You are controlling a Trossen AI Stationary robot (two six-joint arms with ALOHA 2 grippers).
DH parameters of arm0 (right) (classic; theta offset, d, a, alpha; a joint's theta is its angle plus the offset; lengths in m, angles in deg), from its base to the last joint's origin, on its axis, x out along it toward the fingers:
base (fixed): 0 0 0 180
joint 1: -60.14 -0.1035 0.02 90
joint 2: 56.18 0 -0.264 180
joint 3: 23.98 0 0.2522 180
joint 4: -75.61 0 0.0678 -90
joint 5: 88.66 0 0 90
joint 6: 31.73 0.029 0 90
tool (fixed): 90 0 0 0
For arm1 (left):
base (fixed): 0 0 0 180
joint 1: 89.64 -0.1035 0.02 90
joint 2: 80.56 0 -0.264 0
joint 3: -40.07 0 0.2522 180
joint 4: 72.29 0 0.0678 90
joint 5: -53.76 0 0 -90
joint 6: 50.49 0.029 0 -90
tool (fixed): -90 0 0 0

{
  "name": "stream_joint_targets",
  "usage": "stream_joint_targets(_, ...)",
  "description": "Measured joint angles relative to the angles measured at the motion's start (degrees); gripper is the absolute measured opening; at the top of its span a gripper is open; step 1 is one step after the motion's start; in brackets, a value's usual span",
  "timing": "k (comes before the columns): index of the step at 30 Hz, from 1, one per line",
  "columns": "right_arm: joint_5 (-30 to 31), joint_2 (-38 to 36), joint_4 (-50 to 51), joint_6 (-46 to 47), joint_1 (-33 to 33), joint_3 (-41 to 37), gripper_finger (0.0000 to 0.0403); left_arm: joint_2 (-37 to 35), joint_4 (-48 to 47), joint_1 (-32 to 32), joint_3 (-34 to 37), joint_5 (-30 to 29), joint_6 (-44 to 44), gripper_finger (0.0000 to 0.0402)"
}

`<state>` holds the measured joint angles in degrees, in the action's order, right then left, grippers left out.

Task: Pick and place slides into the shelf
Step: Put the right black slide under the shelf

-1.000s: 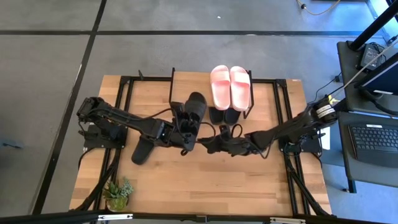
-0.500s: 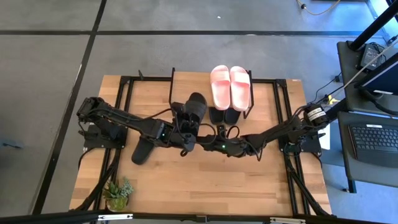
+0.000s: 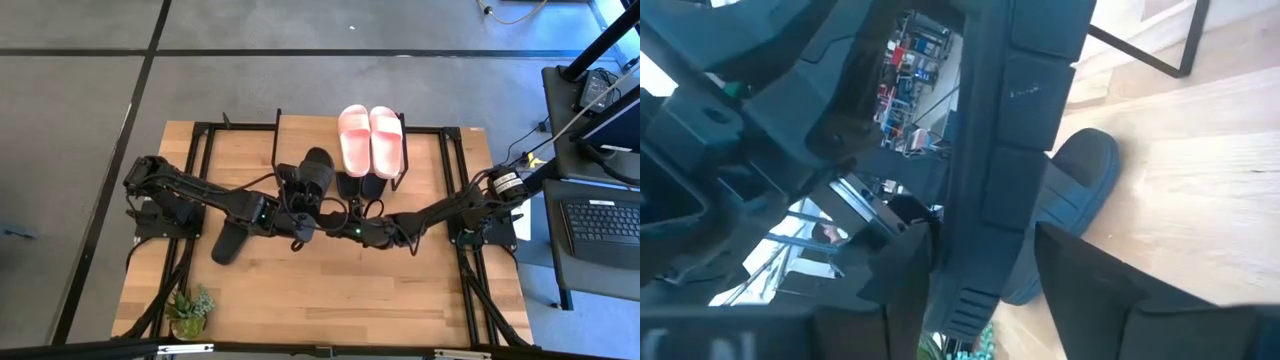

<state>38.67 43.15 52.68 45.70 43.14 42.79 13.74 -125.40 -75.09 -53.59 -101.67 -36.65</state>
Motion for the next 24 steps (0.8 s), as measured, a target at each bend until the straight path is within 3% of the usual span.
stream_joint_targets(11, -0.87, 0.00, 0.24, -5.92, 0.14, 0.00, 0.0058, 0.00, 2.06, 0.00, 0.00, 1.39, -0.12, 0.0052)
stream_joint_targets(24, -1.12, 0.00, 0.11, -6.99, 0.09, 0.00, 0.0047, 0.00, 1.38, 0.15, 0.00, 1.97, 0.59, 0.0031)
